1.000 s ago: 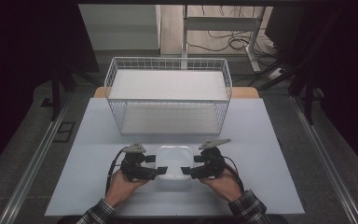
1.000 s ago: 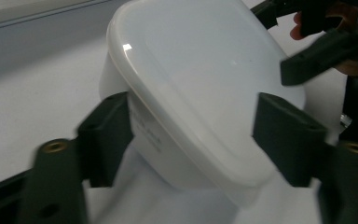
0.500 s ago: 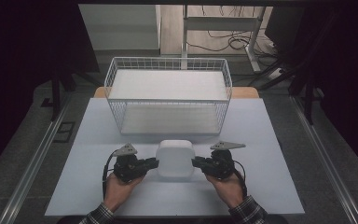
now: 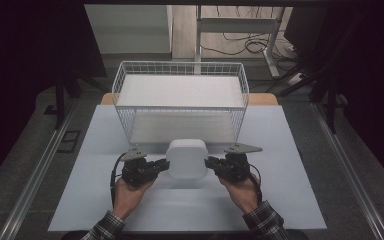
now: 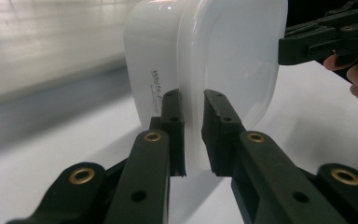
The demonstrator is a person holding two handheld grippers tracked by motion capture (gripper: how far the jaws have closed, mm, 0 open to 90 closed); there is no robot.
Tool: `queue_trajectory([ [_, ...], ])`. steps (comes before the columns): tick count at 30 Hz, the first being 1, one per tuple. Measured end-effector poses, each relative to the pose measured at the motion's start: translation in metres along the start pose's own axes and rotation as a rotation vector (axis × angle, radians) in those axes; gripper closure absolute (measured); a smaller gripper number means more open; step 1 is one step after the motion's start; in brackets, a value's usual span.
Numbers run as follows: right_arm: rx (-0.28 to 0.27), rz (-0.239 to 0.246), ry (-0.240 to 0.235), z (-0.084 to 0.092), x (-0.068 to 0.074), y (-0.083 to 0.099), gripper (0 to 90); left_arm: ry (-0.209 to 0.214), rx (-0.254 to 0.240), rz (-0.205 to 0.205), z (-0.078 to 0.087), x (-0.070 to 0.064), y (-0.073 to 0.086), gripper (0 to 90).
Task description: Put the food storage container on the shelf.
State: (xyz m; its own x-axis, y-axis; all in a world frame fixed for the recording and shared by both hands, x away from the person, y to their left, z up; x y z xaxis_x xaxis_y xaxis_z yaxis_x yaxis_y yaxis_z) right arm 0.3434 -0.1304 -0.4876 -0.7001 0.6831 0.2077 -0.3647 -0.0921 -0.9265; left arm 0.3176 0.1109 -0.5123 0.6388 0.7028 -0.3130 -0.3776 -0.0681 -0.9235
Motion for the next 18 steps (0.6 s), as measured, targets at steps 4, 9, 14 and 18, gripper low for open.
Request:
queue_trajectory([
  [4, -0.008, 0.005, 0.003, -0.005, -0.005, -0.005, 77.7, -0.008, -0.003, -0.013, -0.006, 0.006, -0.008, 79.9],
  [9, -0.015, 0.014, -0.001, -0.017, -0.012, -0.013, 77.6, -0.02, -0.002, -0.019, -0.012, 0.018, -0.016, 79.9],
  [14, -0.018, 0.018, 0.011, -0.032, -0.021, -0.021, 77.3, -0.037, -0.009, -0.005, -0.021, 0.029, -0.024, 79.9],
  [18, -0.013, 0.02, 0.024, -0.042, -0.029, -0.027, 77.0, -0.046, -0.013, 0.011, -0.029, 0.037, -0.026, 79.8],
])
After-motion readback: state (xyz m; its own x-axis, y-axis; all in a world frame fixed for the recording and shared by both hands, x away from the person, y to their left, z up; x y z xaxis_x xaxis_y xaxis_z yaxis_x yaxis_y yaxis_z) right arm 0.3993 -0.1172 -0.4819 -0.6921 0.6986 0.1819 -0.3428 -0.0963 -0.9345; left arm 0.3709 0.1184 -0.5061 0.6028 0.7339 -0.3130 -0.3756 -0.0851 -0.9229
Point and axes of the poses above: each handheld gripper's, and its own axes: z roughly backward along the jaws, y roughly out of its underside, x roughly to its left, the point moved 5 cm from there along -z, roughly forward along the jaws, and after that the axes turned 15 degrees about -x, right-handed, at the moved point
